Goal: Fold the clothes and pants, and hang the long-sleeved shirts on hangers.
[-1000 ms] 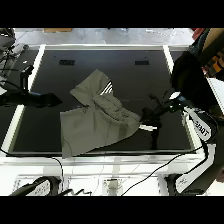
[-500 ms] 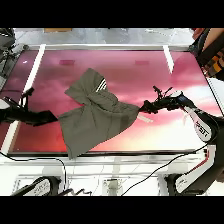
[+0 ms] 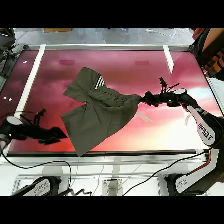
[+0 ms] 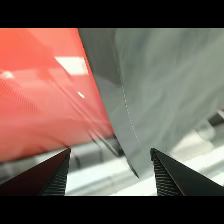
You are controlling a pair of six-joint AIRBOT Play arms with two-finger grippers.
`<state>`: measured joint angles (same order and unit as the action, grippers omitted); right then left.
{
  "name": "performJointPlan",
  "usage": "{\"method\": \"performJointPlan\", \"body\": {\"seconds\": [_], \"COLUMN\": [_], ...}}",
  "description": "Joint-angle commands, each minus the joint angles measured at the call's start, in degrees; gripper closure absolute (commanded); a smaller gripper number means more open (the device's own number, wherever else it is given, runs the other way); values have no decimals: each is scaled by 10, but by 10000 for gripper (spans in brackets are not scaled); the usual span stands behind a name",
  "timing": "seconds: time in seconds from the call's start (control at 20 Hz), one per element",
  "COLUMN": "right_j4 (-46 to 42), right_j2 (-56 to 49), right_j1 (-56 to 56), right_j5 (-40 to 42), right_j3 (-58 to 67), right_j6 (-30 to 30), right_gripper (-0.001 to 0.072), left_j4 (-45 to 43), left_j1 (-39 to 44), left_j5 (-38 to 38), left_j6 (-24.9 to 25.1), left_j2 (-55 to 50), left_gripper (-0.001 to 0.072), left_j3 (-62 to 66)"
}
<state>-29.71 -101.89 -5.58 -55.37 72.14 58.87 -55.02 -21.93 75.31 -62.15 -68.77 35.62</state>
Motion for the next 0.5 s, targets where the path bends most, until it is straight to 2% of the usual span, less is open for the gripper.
{"method": "performJointPlan", "body": {"seconds": [0.0,0.3,0.45], "right_j4": [5,5,5], "right_j2": [2,2,2], "right_j1": [0,0,0], "right_j5": [5,5,5], "right_j3": [1,1,1], "right_j6": [0,0,0], "right_gripper": [686,686,685], "left_j4": [42,45,82], "left_j1": [3,71,125], "left_j5": [13,-21,-75], "left_j6": [26,32,31], "left_j2": [0,0,0], "left_gripper": [169,169,169], "left_j3": [-69,-134,-140]}}
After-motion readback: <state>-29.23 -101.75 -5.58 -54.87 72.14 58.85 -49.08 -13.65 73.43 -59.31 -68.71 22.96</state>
